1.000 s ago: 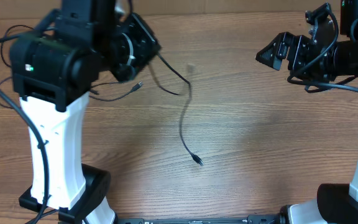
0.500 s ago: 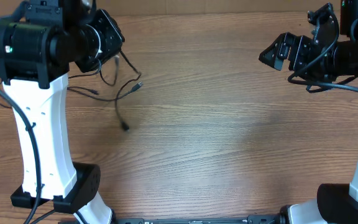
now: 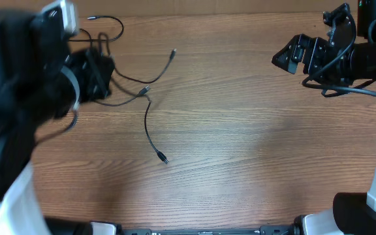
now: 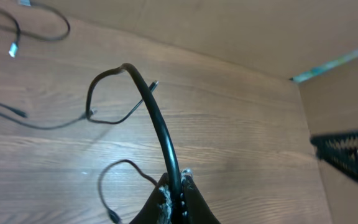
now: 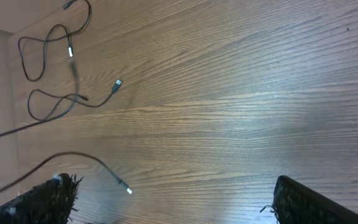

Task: Untangle cables
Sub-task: 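Carry the black cable with the left gripper down to the lower left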

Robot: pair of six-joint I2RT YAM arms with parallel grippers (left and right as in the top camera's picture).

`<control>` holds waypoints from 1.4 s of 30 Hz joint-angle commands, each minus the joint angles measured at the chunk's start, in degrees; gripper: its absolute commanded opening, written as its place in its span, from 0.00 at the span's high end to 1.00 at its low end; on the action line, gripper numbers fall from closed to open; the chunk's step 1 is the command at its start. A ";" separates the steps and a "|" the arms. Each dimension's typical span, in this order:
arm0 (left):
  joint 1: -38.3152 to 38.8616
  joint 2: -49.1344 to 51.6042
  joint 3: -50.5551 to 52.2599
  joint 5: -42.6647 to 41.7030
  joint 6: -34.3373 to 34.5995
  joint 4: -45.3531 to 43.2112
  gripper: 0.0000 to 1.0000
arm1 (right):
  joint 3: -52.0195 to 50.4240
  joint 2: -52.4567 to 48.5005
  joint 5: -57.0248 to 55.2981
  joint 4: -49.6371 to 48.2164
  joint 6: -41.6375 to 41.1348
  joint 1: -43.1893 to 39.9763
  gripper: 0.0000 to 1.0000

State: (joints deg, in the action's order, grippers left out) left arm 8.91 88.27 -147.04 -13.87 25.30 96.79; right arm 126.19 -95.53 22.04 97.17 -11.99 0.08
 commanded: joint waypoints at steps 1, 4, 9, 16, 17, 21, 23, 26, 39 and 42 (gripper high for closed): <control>0.00 -2.75 6.10 2.14 -4.87 0.00 0.95 | -0.24 0.26 -0.61 -0.15 -0.02 -0.15 0.00; 0.00 -5.44 13.16 5.35 -5.40 0.00 0.96 | -0.24 0.26 -0.59 -0.15 -0.02 -0.15 0.00; 0.00 -8.22 25.16 11.02 -0.76 0.00 0.95 | -0.24 0.26 -0.59 -0.15 0.00 -0.15 0.00; -2.32 -7.96 35.19 19.65 9.18 -0.33 0.95 | -0.24 0.26 -0.59 -0.15 0.00 -0.15 0.00; -3.34 -7.91 36.11 19.63 9.57 -0.57 0.96 | -0.24 0.26 -0.59 -0.15 -0.02 -0.15 0.00; -9.62 -7.85 40.15 17.73 9.68 -2.69 0.96 | -0.24 0.26 -0.61 -0.15 -0.02 -0.15 0.00; -13.29 -7.67 41.53 16.63 9.86 -3.80 0.95 | -0.24 0.26 -0.59 -0.15 0.00 -0.15 0.00; -20.85 -6.99 43.54 15.41 11.21 -5.05 0.95 | -0.24 0.26 -0.61 -0.15 0.00 -0.15 0.00; -45.48 5.73 44.70 12.35 16.61 -8.98 0.96 | -0.24 0.26 -0.59 -0.15 -0.02 -0.15 0.00; -48.17 10.51 44.68 12.37 17.64 -11.13 0.96 | -0.24 0.26 -0.61 -0.15 -0.02 -0.15 0.00</control>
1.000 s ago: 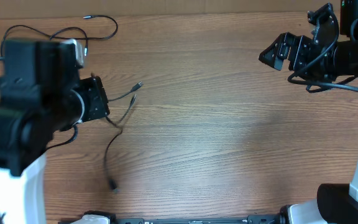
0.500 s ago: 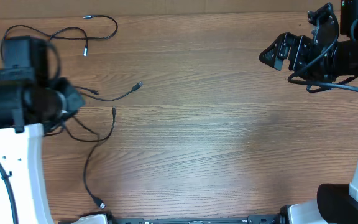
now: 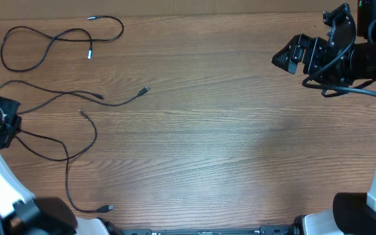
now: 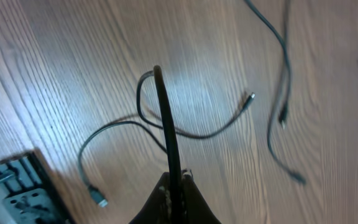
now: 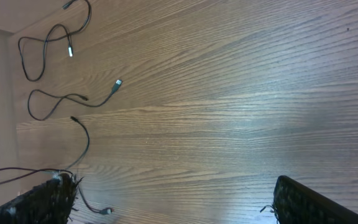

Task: Untangle cables

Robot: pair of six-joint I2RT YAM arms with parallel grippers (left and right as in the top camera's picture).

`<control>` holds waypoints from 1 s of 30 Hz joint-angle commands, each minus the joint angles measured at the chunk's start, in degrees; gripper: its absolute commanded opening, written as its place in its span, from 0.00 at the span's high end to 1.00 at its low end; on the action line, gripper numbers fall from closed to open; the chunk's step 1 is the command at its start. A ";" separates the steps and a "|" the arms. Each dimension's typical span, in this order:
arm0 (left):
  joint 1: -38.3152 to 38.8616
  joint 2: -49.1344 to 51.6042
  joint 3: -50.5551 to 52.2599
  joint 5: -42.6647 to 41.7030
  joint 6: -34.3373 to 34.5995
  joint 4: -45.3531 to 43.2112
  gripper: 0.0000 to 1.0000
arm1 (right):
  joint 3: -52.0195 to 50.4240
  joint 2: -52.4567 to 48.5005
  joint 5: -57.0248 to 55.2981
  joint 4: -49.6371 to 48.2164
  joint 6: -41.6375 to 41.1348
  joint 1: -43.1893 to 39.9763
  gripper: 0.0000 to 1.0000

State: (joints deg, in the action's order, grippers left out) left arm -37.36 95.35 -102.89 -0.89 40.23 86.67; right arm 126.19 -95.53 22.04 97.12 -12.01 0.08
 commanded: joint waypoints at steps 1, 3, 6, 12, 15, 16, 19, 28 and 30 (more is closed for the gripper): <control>-2.73 4.90 0.55 -0.61 2.69 -1.64 0.96 | -0.24 0.26 -0.59 -0.11 0.00 -0.15 0.00; -4.44 8.17 0.52 -0.28 2.69 -2.80 0.96 | -0.24 0.26 -0.59 -0.11 0.02 -0.15 0.00; -6.67 12.90 0.52 1.29 2.67 -5.29 0.96 | -0.24 0.26 -0.59 -0.11 0.00 -0.15 0.00; -10.45 19.78 0.52 4.28 2.62 -11.39 0.95 | -0.24 0.26 -0.61 -0.11 0.02 -0.15 0.00; -12.13 21.57 0.52 3.85 2.60 -14.84 0.96 | -0.24 0.26 -0.61 -0.11 0.00 -0.15 0.00; -12.63 21.77 0.52 4.00 2.56 -16.17 0.96 | -0.24 0.26 -0.59 -0.11 0.02 -0.15 0.00; -13.81 21.77 0.44 3.80 -0.20 -21.07 0.96 | -0.24 0.26 -0.61 -0.11 0.02 -0.15 0.00; -14.91 21.77 -0.15 1.07 -2.97 -30.36 0.90 | -0.24 0.26 -0.59 -0.11 0.02 -0.15 0.00; -14.82 21.79 -0.13 2.49 -2.97 -31.08 0.76 | -0.24 0.26 -0.59 -0.13 0.02 -0.15 0.00</control>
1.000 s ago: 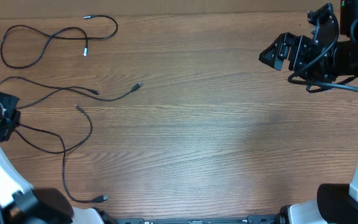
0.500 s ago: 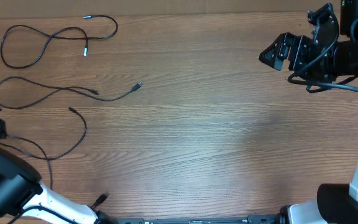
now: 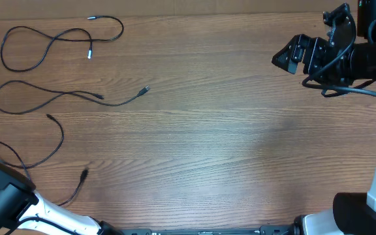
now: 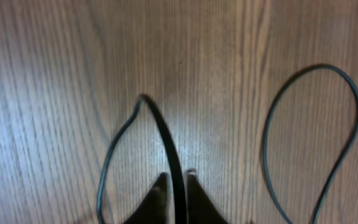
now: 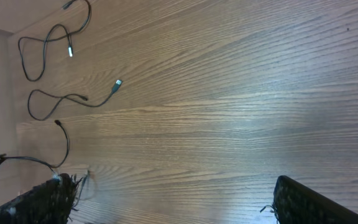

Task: Untangle cables

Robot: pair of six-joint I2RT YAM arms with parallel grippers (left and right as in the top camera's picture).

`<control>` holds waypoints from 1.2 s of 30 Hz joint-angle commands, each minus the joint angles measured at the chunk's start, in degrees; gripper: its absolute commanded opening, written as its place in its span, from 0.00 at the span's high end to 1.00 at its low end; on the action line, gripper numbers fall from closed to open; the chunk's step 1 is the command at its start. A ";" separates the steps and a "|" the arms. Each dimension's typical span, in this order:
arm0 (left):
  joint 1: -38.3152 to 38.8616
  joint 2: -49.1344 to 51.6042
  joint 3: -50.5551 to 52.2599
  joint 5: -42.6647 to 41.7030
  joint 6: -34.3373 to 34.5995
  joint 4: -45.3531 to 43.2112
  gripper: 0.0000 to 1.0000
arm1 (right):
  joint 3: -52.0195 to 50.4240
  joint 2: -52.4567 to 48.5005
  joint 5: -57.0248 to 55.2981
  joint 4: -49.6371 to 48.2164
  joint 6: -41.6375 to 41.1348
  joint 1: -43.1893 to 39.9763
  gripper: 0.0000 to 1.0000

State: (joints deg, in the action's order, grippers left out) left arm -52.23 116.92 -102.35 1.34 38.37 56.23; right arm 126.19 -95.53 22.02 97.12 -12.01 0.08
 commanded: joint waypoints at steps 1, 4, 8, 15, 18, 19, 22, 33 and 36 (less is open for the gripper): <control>0.04 0.22 -0.68 0.35 -1.14 -1.01 0.67 | -0.24 0.26 -0.57 -0.11 0.02 -0.15 0.00; 0.04 0.22 -0.68 0.02 -1.14 -1.20 0.64 | -0.24 0.26 -0.57 -0.11 0.02 -0.15 0.00; 0.15 0.22 -0.68 -2.71 -4.87 -0.83 0.32 | -0.24 0.26 -0.57 -0.11 0.00 -0.15 0.00; 0.57 0.22 -0.66 -4.94 -11.63 1.57 0.01 | -0.24 0.26 -0.57 -0.11 0.02 -0.15 0.00; 0.79 0.22 -0.66 -5.01 -11.63 2.89 0.16 | -0.24 0.26 -0.59 -0.11 0.02 -0.15 0.00; 0.94 0.22 -0.66 -5.38 -11.63 3.32 0.16 | -0.24 0.26 -0.57 -0.11 0.02 -0.15 0.00; 1.79 0.22 -0.68 -5.40 -11.69 3.98 0.20 | -0.24 0.26 -0.57 -0.13 0.02 -0.15 0.00; 0.35 0.24 -0.66 11.89 -9.51 6.73 0.95 | -0.24 0.26 -0.57 -0.13 0.02 -0.15 0.00; -1.33 0.46 -0.66 11.19 -8.31 6.05 0.96 | -0.24 0.26 -0.57 -0.13 0.00 -0.15 0.00</control>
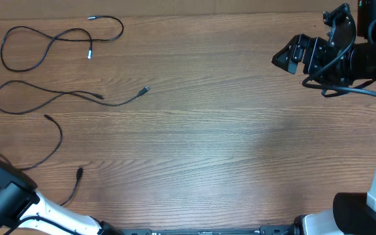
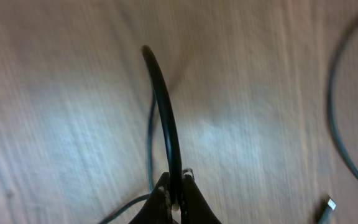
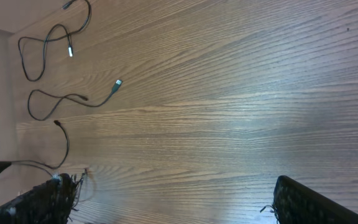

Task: Untangle cables

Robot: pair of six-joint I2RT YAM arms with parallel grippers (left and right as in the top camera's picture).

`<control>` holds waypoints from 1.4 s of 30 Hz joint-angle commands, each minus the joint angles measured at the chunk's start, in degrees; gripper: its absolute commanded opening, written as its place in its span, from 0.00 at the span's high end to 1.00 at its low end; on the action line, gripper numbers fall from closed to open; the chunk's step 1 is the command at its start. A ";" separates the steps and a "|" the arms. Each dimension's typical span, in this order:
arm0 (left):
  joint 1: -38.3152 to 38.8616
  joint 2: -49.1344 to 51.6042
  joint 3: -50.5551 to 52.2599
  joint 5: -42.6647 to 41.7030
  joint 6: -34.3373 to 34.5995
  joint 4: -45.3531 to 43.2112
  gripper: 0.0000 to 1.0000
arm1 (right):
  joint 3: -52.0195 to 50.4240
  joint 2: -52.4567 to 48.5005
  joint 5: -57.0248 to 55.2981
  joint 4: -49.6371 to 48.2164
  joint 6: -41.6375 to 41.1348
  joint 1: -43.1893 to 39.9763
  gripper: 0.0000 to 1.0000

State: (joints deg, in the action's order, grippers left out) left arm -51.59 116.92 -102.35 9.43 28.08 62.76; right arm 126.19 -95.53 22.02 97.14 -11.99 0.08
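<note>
Three black cables lie apart on the left of the wooden table (image 1: 207,130): a looped one (image 1: 44,39) at the back, a wavy one (image 1: 64,96) below it, and a third cable (image 1: 60,138) curving toward the front left. My left gripper (image 2: 174,193) is shut on the third cable (image 2: 163,106), which arches up from its fingertips. In the overhead view that gripper is off the left edge. My right gripper (image 1: 286,57) hangs wide open at the back right, holding nothing.
The left arm's white link (image 1: 5,199) crosses the front left corner. The right arm's body and its own wiring (image 1: 344,59) fill the back right. The table's back edge (image 1: 207,13) meets a brown wall.
The held cable's free plug slid slightly left on the table. The left wrist view is now blurred and turned, with the gripper still shut on the cable. The right arm is still.
My left gripper first held a cable above the tangled bunch at the back left. Then that cable lay spread along the left side, apart from the other two. Afterwards it lay nearer the front left, where it is now, still in the left gripper.
</note>
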 commanded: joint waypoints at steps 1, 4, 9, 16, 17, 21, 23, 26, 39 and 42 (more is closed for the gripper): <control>-2.49 0.68 -0.66 3.04 1.97 -1.05 0.96 | -0.24 0.26 -0.57 -0.15 -0.02 -0.15 0.00; -3.04 1.53 -0.66 2.91 1.60 -3.08 0.96 | -0.24 0.26 -0.57 -0.13 0.00 -0.15 0.00; -2.43 4.74 -0.66 0.33 0.98 -5.73 0.94 | -0.24 0.26 -0.57 -0.13 0.00 -0.15 0.00; -0.70 7.82 -0.92 -1.33 -0.59 -6.67 0.38 | -0.24 0.26 -0.57 -0.15 -0.02 -0.15 0.00; -0.70 7.52 -1.62 -1.33 -0.70 -6.51 0.34 | -0.24 0.26 -0.57 -0.15 0.00 -0.15 0.00; -0.70 5.70 -7.13 -1.64 -0.63 -3.80 0.30 | -0.24 0.26 -0.57 -0.15 0.00 -0.15 0.00; -0.63 4.52 -10.88 -2.73 -0.63 -2.03 0.33 | -0.24 0.26 -0.57 -0.13 -0.02 -0.15 0.00; -0.48 2.75 -16.46 -8.20 -0.66 0.24 0.35 | -0.24 0.26 -0.57 -0.15 0.00 -0.15 0.00; 4.35 1.05 -15.30 -15.41 -0.72 8.76 0.92 | -0.24 0.26 -0.57 -0.15 0.00 -0.15 0.00; 7.65 1.05 -9.25 -6.32 -0.68 8.17 0.91 | -0.24 0.26 -0.57 -0.13 0.00 -0.15 0.00</control>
State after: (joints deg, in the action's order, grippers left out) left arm -46.87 117.27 -116.33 -5.87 28.05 71.00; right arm 126.19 -95.53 22.02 97.12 -11.99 0.08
